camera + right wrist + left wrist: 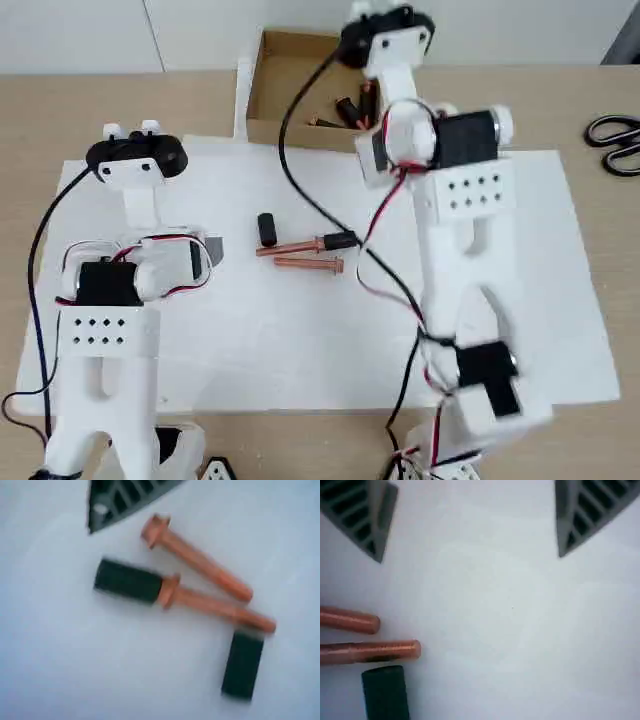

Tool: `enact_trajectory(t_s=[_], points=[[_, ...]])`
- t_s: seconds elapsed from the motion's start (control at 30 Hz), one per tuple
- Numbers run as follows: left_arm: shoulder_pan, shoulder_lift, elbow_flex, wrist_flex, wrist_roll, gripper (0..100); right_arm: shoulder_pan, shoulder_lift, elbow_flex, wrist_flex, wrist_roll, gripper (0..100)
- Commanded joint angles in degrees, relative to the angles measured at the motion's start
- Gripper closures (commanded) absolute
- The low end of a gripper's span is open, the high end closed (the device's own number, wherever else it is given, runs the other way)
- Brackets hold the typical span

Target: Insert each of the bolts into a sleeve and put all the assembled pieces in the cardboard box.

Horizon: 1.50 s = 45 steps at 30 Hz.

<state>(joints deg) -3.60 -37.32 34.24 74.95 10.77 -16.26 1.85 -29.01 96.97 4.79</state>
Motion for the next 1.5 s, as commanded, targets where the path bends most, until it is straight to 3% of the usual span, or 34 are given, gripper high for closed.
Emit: enact_trajectory(t_s=[0.0, 0.13, 0.3, 0.4, 0.7, 0.97, 1.47], points=[[-0.44, -0.62, -2.95, -0.18, -0.44, 78, -1.54, -7.43, 12.57, -2.86, 0.09, 84.2], [-0.44, -0.62, -2.95, -0.18, -0.44, 78, -2.86, -5.85, 16.35, -11.82, -1.49, 84.3], [-0.44, -0.62, -2.77, 0.0, -0.44, 78, -6.81, 2.86, 16.62, -21.14, -14.59, 84.2], [-0.44, -0.53, -2.68, -0.18, -0.44, 78, -9.19, 9.1, 16.62, -25.27, -18.64, 84.2], [-0.44, -0.53, 0.22, -0.88, -0.44, 78, -16.04, 17.63, 16.53, -33.63, -19.08, 84.2], [-0.18, -0.53, 0.22, -0.97, -0.44, 78, -17.27, 20.62, 16.62, -39.16, -18.73, 84.2], [-0.09, -0.53, 0.22, -0.97, -0.44, 78, -19.91, 34.07, 2.46, -38.29, -18.99, 84.3]])
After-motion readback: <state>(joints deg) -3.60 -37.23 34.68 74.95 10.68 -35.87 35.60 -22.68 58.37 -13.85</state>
